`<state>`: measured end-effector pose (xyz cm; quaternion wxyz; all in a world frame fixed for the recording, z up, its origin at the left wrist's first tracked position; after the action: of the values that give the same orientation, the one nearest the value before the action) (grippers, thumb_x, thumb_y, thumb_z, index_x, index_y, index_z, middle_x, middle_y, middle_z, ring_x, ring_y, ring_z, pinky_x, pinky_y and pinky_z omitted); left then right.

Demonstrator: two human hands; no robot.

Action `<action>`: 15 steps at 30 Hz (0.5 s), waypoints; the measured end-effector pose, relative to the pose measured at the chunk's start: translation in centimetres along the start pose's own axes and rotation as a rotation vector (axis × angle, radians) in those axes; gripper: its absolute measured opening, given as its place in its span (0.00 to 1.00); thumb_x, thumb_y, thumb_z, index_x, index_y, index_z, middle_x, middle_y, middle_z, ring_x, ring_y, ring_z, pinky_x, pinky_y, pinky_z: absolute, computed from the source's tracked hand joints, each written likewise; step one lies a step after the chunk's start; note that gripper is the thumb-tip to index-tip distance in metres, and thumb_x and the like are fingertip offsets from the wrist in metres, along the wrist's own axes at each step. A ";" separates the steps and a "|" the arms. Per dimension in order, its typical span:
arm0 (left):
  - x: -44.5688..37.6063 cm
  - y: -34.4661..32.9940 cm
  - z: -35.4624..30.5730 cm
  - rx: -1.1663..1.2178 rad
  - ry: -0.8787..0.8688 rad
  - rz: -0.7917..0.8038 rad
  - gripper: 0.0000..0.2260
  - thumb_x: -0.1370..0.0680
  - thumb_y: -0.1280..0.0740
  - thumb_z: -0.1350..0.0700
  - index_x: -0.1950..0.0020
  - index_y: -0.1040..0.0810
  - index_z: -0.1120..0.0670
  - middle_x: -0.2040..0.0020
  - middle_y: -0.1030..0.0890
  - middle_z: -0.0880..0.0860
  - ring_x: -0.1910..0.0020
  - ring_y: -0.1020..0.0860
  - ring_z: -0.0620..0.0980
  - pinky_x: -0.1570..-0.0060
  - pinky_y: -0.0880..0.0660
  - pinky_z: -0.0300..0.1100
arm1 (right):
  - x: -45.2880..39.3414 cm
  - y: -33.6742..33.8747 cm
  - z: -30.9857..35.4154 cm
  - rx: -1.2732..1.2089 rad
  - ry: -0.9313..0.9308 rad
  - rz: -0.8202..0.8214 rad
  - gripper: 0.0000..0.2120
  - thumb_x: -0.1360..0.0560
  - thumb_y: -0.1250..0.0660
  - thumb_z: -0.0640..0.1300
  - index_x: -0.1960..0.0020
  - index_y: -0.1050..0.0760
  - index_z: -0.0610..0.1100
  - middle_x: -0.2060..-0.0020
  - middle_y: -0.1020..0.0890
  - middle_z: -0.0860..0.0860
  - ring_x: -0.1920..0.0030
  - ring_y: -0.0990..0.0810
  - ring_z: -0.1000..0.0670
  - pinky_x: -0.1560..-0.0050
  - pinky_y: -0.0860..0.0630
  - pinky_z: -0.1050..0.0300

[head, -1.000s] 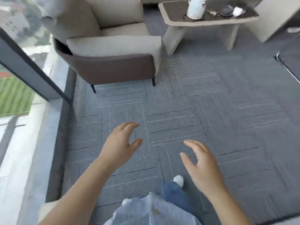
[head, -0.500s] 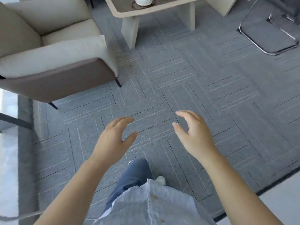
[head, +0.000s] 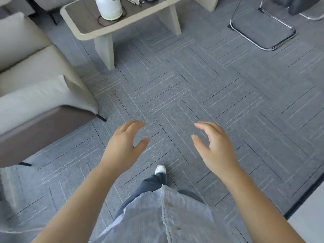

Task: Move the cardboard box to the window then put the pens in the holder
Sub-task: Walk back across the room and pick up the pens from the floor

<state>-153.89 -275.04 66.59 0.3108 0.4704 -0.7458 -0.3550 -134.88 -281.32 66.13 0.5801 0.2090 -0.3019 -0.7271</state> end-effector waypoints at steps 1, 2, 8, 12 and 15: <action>-2.5 0.1 -1.1 -0.004 -0.033 0.007 0.19 0.27 0.37 0.54 0.36 0.32 0.55 0.34 0.29 0.53 0.35 0.32 0.53 0.40 0.35 0.44 | -1.1 0.9 -0.7 0.000 -0.024 -0.019 0.17 0.27 0.40 0.46 0.41 0.29 0.41 0.40 0.25 0.47 0.39 0.30 0.52 0.39 0.37 0.61; -4.8 0.2 -2.3 -0.007 -0.063 0.014 0.19 0.27 0.37 0.54 0.37 0.32 0.55 0.34 0.29 0.53 0.35 0.31 0.54 0.39 0.35 0.44 | -2.1 1.8 -1.6 -0.004 -0.053 -0.033 0.17 0.27 0.40 0.46 0.41 0.29 0.41 0.40 0.25 0.47 0.40 0.30 0.54 0.39 0.37 0.61; -17.2 -1.4 -9.5 0.016 -0.175 0.018 0.19 0.26 0.37 0.55 0.36 0.32 0.55 0.33 0.29 0.53 0.34 0.33 0.52 0.42 0.40 0.36 | -8.9 6.8 -7.8 -0.034 -0.222 -0.113 0.15 0.27 0.38 0.42 0.41 0.28 0.42 0.43 0.24 0.49 0.40 0.30 0.51 0.41 0.37 0.60; -25.2 -3.9 -14.3 0.041 -0.190 0.006 0.19 0.26 0.37 0.54 0.35 0.33 0.54 0.33 0.30 0.51 0.34 0.33 0.50 0.44 0.42 0.32 | -15.8 10.5 -11.9 -0.030 -0.214 -0.131 0.14 0.27 0.37 0.40 0.42 0.28 0.39 0.43 0.23 0.46 0.44 0.29 0.53 0.42 0.37 0.60; -30.7 -5.4 -17.7 0.036 -0.182 0.003 0.19 0.26 0.37 0.54 0.35 0.33 0.54 0.33 0.30 0.51 0.34 0.33 0.50 0.43 0.42 0.33 | -22.0 14.4 -14.7 -0.007 -0.178 -0.102 0.15 0.27 0.38 0.41 0.41 0.29 0.40 0.42 0.24 0.46 0.39 0.29 0.49 0.41 0.38 0.61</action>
<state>-125.95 -252.57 67.97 0.2340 0.4405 -0.7779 -0.3822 -109.69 -264.90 64.19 0.5140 0.1567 -0.3389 -0.7723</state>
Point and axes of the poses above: each hand's wrist, its own x-axis away from the middle knuckle, its own y-axis out of the back of the hand, z = x × y, the point moved 6 cm from there along -x, towards the middle knuckle
